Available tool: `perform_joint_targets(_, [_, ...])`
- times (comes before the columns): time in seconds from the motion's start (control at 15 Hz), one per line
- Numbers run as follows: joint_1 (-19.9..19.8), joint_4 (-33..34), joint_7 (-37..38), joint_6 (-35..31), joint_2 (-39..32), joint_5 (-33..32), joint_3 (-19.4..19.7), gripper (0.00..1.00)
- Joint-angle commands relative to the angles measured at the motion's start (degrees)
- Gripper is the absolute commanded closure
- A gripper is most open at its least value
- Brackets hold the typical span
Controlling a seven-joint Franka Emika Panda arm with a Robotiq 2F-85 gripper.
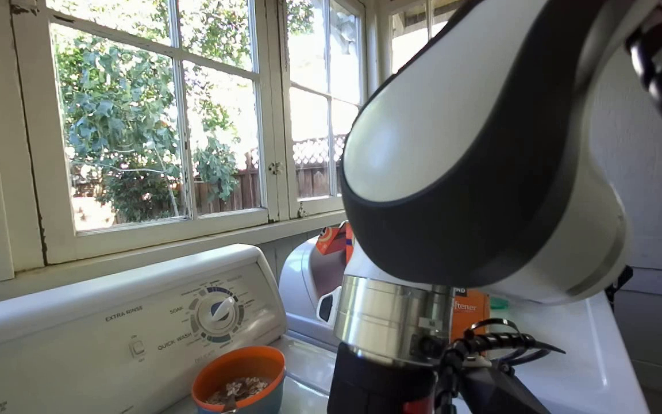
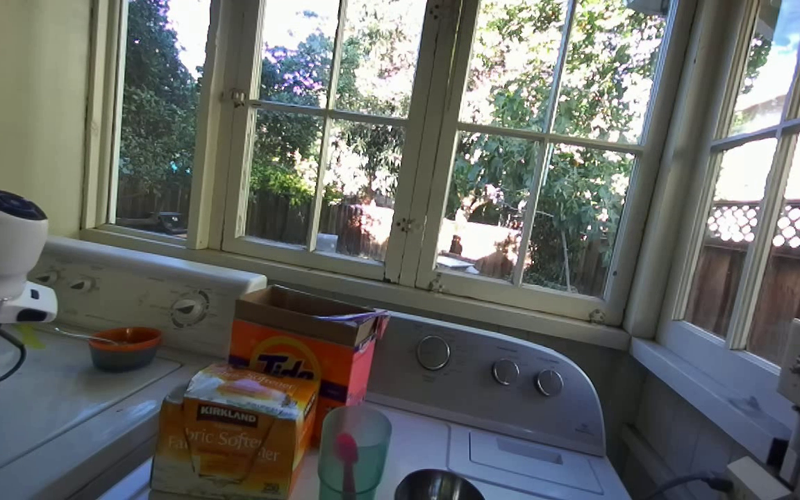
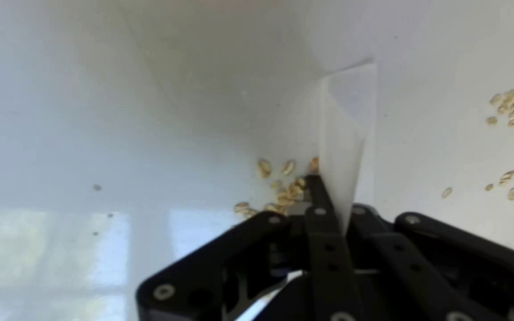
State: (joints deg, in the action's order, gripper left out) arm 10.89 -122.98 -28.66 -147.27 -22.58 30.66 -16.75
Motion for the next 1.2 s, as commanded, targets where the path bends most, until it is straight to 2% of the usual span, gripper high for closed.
perform_joint_targets(0.0, [-1.75, -2.79, 3.42, -3.5, 1.88, -4.48, -0.41, 1.0])
perform_joint_targets(0.2, [-3.23, -2.35, 3.73, -4.9, 1.18, -4.85, -1.18, 1.0])
perform_joint_targets(0.33, [-5.43, -1.37, 0.96, -5.1, 0.56, -1.15, -3.8, 1.0])
perform_joint_targets(0.47, [-9.34, -0.28, -4.27, -3.87, 0.41, 6.2, -8.85, 1.0])
perform_joint_targets(0.53, [-11.72, 0.31, -7.87, -2.24, 0.87, 11.82, -11.74, 1.0])
perform_joint_targets(0.6, [-12.87, 0.53, -10.54, -0.87, 1.57, 16.42, -13.11, 1.0])
perform_joint_targets(0.73, [-12.36, 0.17, -12.01, -1.15, 3.5, 23.17, -12.64, 1.0])
perform_joint_targets(0.8, [-11.07, -0.26, -10.73, -2.75, 4.6, 25.26, -11.13, 1.0])
perform_joint_targets(1.13, [-6.34, -0.92, -5.87, -8.92, 6.38, 32.48, -5.98, 1.0])
